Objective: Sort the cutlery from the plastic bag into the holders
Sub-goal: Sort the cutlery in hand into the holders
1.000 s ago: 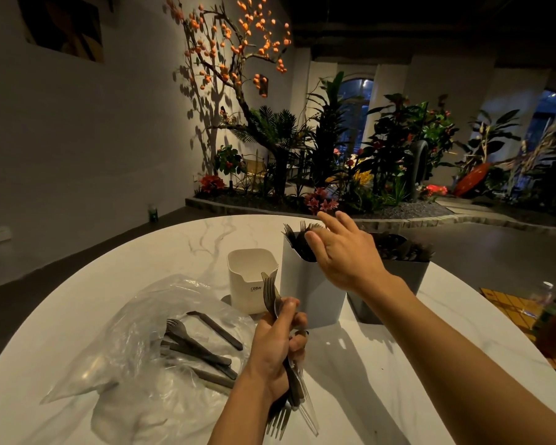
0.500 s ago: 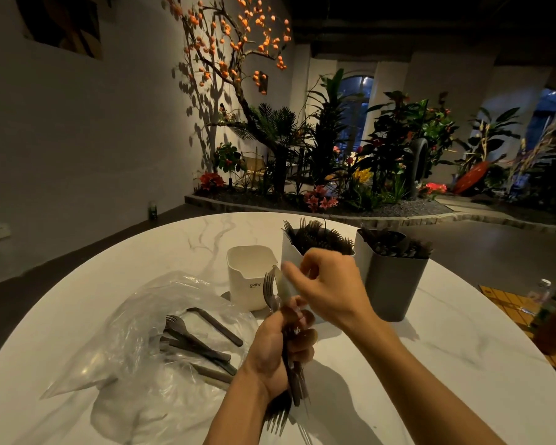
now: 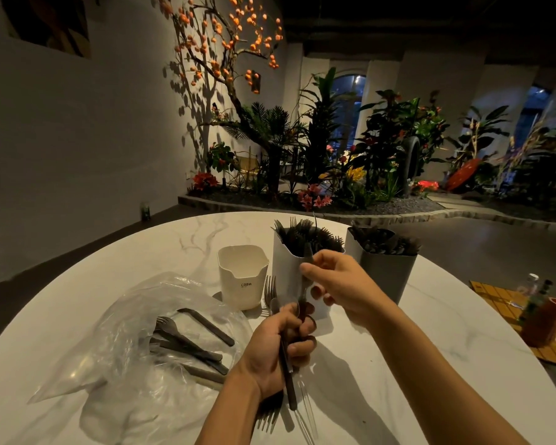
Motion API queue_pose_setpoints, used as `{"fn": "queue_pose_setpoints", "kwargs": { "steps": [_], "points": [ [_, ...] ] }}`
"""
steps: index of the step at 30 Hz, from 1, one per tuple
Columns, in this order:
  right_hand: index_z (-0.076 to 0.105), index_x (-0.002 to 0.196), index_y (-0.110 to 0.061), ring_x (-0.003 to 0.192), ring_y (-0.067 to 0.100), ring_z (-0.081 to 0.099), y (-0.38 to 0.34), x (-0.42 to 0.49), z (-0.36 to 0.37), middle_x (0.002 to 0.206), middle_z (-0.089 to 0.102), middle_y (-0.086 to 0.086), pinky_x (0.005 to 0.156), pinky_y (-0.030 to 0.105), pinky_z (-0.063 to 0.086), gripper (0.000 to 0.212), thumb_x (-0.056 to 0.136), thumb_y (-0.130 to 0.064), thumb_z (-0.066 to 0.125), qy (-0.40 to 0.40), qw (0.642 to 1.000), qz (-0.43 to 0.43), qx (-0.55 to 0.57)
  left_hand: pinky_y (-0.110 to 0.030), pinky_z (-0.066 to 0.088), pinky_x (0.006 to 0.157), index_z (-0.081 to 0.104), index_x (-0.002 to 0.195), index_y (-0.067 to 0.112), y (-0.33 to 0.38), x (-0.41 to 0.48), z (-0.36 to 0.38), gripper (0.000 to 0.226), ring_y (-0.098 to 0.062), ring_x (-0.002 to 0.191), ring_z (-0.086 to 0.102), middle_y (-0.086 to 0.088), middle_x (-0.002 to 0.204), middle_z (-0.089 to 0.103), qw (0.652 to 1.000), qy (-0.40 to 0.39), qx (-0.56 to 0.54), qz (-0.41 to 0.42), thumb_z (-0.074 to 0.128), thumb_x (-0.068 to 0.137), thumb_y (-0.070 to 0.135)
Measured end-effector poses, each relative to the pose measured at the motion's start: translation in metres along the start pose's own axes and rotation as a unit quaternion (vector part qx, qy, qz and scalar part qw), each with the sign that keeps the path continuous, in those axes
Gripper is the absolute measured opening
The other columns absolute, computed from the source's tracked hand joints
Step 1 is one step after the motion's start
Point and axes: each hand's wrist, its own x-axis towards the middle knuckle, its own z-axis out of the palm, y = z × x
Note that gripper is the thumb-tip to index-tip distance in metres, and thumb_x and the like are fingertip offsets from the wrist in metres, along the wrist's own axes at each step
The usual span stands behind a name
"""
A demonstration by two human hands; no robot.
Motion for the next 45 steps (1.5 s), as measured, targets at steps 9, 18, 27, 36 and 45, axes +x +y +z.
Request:
{"fn": "queue_pose_setpoints", "kwargs": {
  "steps": [9, 18, 27, 36, 45],
  "points": [
    [0.046, 0.140, -0.024, 0.078, 0.017, 0.073, -0.032, -0.009, -0.031, 0.103, 0.068, 0.010, 0.064, 0.022, 0.058, 0.048, 0.098, -0.004, 0.058, 0.099, 0.977, -0.178, -0.067, -0.019, 0.022, 0.045, 0.056, 0.104, 0.011, 0.001, -0.003, 0.002, 0.011, -0.009, 0.045, 0.032, -0.005, 0.074, 0.049, 1.000, -0.007, -0.011, -0.001, 0.049, 0.099, 0.018],
    [0.045, 0.131, -0.010, 0.070, 0.022, 0.066, -0.044, 0.004, -0.106, 0.082, 0.050, -0.013, 0.057, 0.043, 0.061, 0.032, 0.101, -0.003, 0.053, 0.429, 0.828, -0.313, -0.180, -0.020, 0.027, 0.042, 0.058, 0.111, 0.008, -0.001, -0.004, 0.003, 0.019, -0.008, 0.044, 0.028, -0.003, 0.069, 0.043, 0.999, 0.034, -0.002, 0.015, 0.050, 0.098, 0.020],
    [0.064, 0.129, -0.021, 0.106, 0.034, 0.054, 0.009, 0.022, -0.108, 0.115, 0.066, 0.014, 0.087, 0.046, 0.050, 0.030, 0.100, -0.019, 0.056, 0.323, 0.844, -0.129, -0.409, -0.020, 0.028, 0.040, 0.061, 0.111, 0.010, 0.000, -0.001, 0.000, 0.020, -0.008, 0.042, 0.028, -0.001, 0.066, 0.040, 0.998, 0.048, -0.019, 0.021, 0.051, 0.101, 0.024],
    [0.049, 0.145, -0.034, 0.137, 0.037, 0.026, 0.015, 0.019, -0.094, 0.146, 0.037, 0.013, 0.102, 0.055, 0.039, 0.046, 0.101, -0.049, 0.047, 0.240, 0.810, -0.023, -0.535, -0.019, 0.024, 0.038, 0.059, 0.120, 0.012, 0.000, 0.003, -0.001, 0.035, -0.005, 0.040, 0.026, 0.001, 0.068, 0.037, 0.998, 0.036, -0.043, 0.016, 0.058, 0.093, 0.034],
    [0.067, 0.122, -0.022, 0.087, 0.001, 0.056, -0.004, -0.012, 0.003, 0.106, 0.062, -0.010, 0.078, 0.021, 0.051, 0.033, 0.094, -0.038, 0.066, -0.051, 0.923, -0.174, -0.339, -0.020, 0.014, 0.045, 0.070, 0.117, 0.015, 0.001, 0.000, 0.003, 0.066, -0.002, 0.042, 0.027, 0.004, 0.065, 0.042, 0.998, 0.039, -0.011, 0.047, 0.046, 0.091, 0.071]
  ]
}}
